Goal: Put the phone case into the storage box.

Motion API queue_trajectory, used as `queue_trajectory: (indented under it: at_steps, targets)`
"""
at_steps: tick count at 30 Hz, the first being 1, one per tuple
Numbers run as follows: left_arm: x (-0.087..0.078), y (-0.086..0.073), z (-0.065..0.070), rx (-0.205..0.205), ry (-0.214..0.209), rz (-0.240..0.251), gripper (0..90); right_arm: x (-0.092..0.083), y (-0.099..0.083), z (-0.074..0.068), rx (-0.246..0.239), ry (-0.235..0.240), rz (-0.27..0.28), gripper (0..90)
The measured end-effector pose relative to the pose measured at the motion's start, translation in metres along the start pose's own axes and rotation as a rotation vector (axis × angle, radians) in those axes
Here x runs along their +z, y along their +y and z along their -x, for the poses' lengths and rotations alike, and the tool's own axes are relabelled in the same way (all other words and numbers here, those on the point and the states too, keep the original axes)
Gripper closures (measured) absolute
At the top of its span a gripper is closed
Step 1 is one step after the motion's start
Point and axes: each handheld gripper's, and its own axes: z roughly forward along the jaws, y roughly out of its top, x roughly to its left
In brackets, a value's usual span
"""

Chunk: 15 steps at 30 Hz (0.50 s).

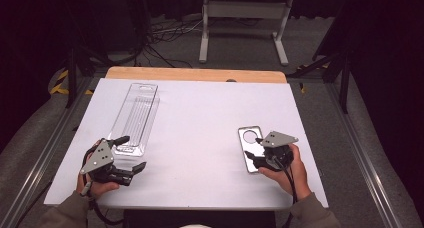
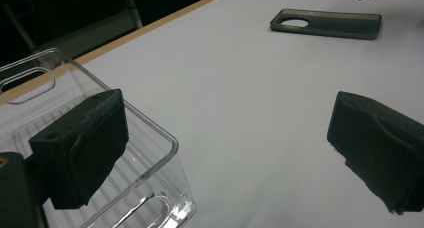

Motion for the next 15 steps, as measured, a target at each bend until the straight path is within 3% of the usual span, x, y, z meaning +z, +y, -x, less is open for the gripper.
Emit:
queue_trajectory:
  at_steps: [1,7,12,15]
  targets:
    - [0.0,0.0,0.0,0.002,-0.001,-0.001,3.6,0.0,0.002,0.004,0.009,-0.019,-0.004,30.1]
    - [0.001,0.0,0.0,-0.001,0.001,-0.001,3.6,-0.002,0.012,0.018,0.034,-0.057,0.011,20.9]
    - [0.002,0.0,0.001,0.002,-0.003,-0.005,3.5,-0.001,0.022,0.032,0.054,-0.082,0.011,18.0]
    - [0.003,0.0,0.001,0.005,-0.008,-0.008,3.4,0.006,0.029,0.044,0.067,-0.088,-0.022,16.5]
